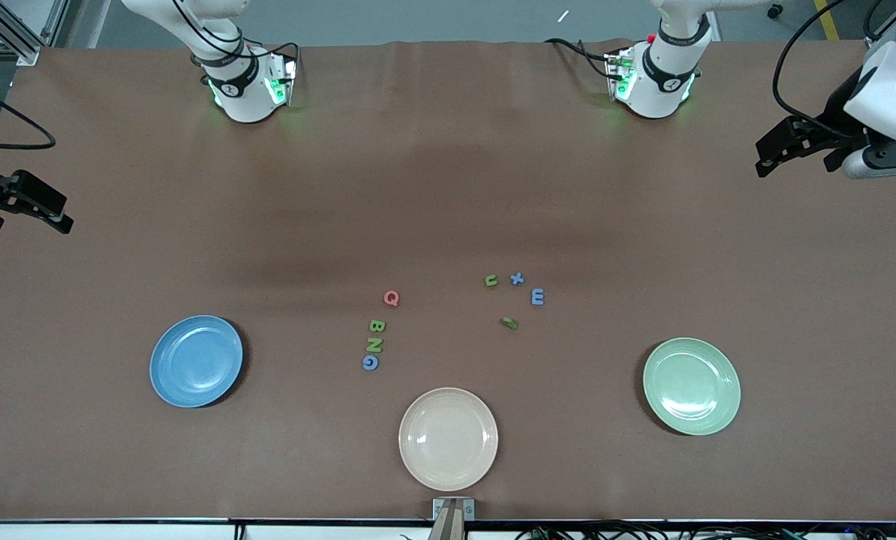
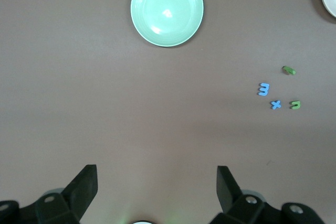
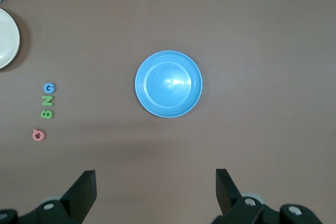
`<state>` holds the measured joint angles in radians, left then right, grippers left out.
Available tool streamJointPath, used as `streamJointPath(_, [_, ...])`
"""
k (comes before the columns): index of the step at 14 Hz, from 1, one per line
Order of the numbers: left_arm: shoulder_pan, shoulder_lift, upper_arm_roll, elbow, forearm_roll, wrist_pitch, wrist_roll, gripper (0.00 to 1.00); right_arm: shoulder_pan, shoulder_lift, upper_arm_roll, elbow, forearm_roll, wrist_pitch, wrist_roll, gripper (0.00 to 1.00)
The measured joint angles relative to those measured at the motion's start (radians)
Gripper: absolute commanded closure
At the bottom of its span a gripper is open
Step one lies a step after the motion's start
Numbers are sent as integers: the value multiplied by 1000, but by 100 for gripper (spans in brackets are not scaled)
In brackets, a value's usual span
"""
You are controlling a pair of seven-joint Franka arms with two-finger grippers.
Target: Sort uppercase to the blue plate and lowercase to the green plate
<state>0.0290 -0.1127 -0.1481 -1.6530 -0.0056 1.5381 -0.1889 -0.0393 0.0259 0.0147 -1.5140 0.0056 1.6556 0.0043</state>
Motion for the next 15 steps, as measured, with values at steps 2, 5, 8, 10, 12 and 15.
streamJointPath(2, [0,0,0,1,0,-3,0,0,0,0,0,0,0,0,0,0])
streamJointPath(5, [1,0,1,1,0,-7,0,0,0,0,0,0,0,0,0,0])
streamJointPath(8, [-4,32,-5,6,0,-11,0,0,0,0,0,0,0,0,0,0])
streamJointPath(10, [-8,92,-23,13,0,-8,-7,0,0,1,0,0,0,0,0,0])
streamJointPath(12, [-11,162,-63,13,0,51,-30,0,2,6,0,0,1,-1,-1,0])
streamJointPath(15, [-30,257,-118,-21,6,196,-58,0,34,61,2,-3,4,-6,-3,0])
